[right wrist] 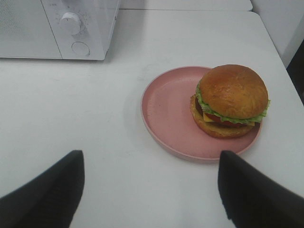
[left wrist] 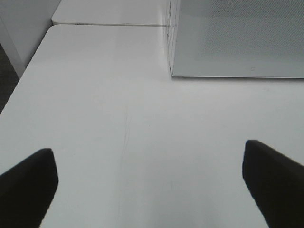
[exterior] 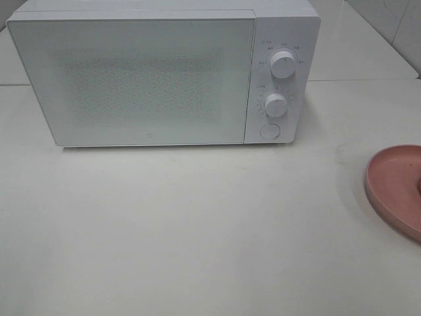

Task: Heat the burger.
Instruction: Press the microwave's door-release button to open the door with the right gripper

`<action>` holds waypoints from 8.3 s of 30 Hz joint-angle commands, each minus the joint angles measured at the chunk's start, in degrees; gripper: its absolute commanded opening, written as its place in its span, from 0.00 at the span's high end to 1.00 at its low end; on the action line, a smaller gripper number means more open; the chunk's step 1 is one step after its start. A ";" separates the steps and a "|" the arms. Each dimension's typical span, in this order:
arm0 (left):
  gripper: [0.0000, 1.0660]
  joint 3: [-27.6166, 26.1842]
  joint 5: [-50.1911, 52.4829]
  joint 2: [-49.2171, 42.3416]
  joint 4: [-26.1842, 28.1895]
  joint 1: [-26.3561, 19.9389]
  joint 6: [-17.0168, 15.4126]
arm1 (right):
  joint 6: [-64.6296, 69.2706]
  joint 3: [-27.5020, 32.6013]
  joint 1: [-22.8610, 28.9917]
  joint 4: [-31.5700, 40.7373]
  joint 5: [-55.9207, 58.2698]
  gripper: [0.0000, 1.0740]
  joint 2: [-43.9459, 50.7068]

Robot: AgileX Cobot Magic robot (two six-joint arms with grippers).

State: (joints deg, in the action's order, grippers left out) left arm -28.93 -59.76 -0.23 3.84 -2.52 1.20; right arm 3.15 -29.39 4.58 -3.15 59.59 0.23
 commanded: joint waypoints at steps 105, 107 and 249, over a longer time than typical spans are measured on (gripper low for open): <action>0.04 0.00 0.52 -1.55 -0.17 0.23 -0.17 | -1.32 6.02 0.17 -0.52 -94.60 0.32 -70.76; 0.04 0.00 0.52 -1.55 -0.17 0.23 -0.17 | -3.15 6.07 0.17 1.15 -97.69 0.32 -73.34; 0.04 0.00 0.52 -1.20 -0.17 0.23 -0.17 | 70.76 -7.45 31.91 42.74 -115.57 1.00 -112.30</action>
State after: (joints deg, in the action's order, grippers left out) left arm -28.93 -59.76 -0.23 3.84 -2.52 1.20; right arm 74.31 -35.52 37.36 41.83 -56.61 -111.61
